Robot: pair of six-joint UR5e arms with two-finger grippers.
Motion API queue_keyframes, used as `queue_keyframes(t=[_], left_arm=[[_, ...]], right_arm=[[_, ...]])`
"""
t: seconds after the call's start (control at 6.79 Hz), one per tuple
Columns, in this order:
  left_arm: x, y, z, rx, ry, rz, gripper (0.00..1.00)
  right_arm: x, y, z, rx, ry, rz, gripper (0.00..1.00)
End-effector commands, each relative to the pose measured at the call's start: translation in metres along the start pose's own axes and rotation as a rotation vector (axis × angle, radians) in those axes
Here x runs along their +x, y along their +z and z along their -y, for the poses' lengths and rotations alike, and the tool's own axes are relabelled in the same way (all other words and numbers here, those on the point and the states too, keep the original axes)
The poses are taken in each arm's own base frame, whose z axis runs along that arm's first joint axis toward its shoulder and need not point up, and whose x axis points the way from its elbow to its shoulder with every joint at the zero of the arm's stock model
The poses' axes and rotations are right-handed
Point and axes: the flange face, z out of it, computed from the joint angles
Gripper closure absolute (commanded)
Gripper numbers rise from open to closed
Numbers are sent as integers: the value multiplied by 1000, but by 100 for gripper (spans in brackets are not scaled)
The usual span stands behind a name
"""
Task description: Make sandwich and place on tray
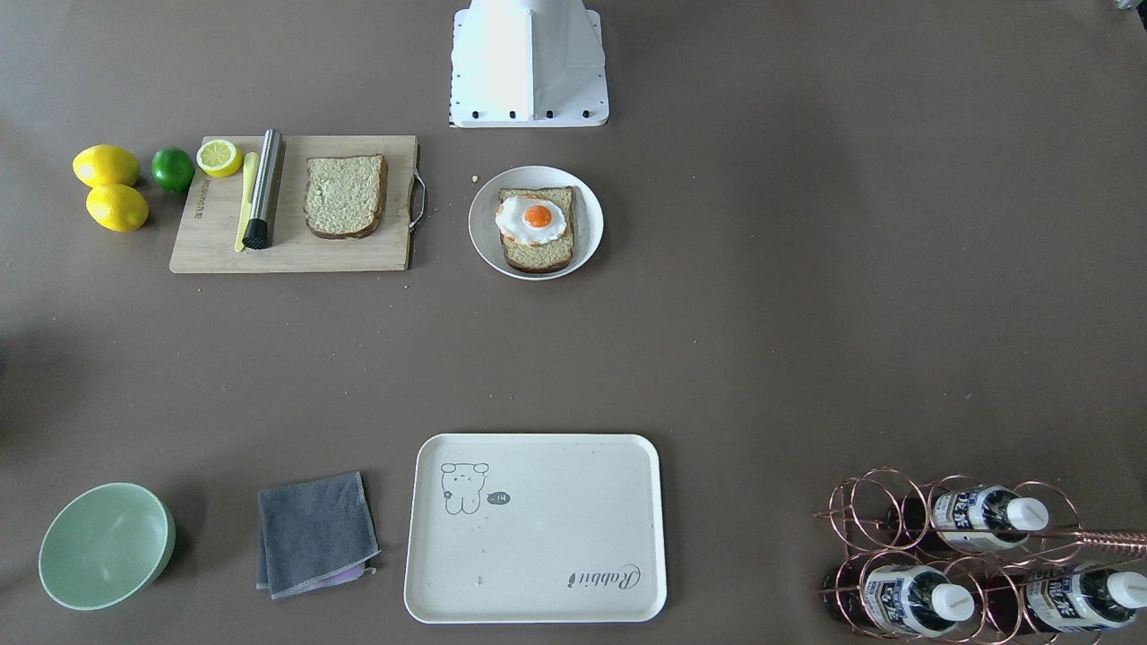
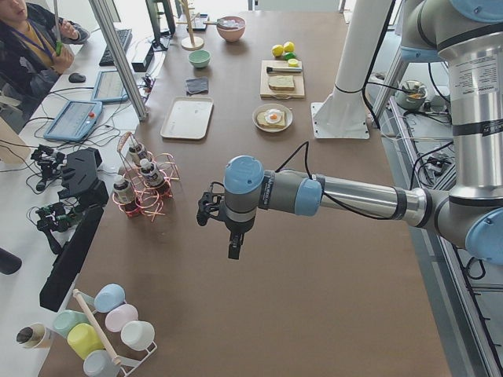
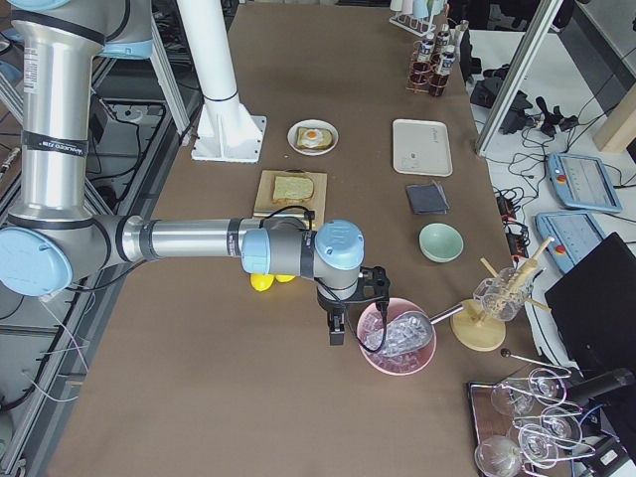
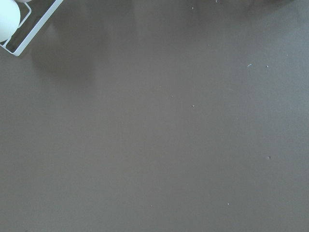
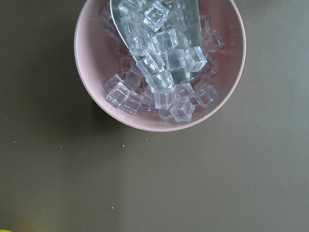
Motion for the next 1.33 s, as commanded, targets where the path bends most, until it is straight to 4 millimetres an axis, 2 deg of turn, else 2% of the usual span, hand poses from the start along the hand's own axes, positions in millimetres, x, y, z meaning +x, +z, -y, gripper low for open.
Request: queue_keyframes(t=[0.0,0.59,1.18], left_arm=[[-1,1,0,-2,-1,0,3],[-9,10,-2,-20,-15,0,2],[-7,9,-2,-16,-11,0,3]], right_arm=[[-7,5,4,-11,-16,2,0],[-9,2,7,-5,-20,2,0],[-9,2,7,-5,-21,6,0]])
